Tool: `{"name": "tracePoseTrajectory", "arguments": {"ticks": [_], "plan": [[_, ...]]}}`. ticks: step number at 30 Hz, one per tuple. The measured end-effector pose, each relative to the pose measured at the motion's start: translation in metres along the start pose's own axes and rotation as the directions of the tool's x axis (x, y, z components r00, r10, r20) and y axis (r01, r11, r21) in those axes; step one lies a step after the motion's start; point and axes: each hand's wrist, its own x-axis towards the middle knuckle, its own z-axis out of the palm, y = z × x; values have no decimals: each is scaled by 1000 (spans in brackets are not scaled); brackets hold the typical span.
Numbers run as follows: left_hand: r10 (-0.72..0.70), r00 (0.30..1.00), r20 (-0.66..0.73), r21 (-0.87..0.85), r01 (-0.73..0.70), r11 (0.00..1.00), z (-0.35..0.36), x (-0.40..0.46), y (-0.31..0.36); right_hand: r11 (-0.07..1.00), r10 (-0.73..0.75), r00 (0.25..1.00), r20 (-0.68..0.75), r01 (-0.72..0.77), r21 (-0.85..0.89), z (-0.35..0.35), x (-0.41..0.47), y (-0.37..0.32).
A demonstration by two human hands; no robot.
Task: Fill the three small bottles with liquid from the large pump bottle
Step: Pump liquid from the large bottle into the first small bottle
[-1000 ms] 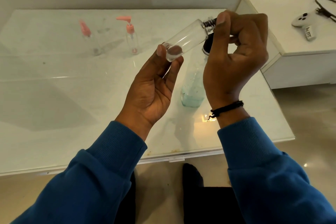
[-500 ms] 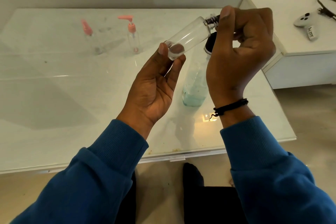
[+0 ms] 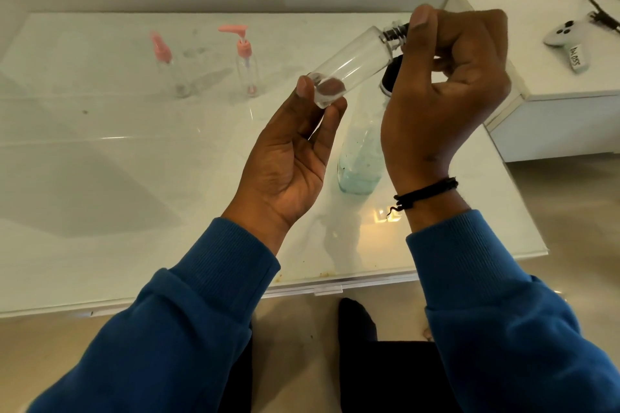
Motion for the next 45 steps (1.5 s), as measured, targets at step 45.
{"name": "tracePoseTrajectory", "arguments": {"ticks": [45], "plan": [[-2, 1000, 4, 7, 2, 1000, -1, 0, 2, 1000, 6, 999, 43, -7, 29, -5, -7, 3]]}}
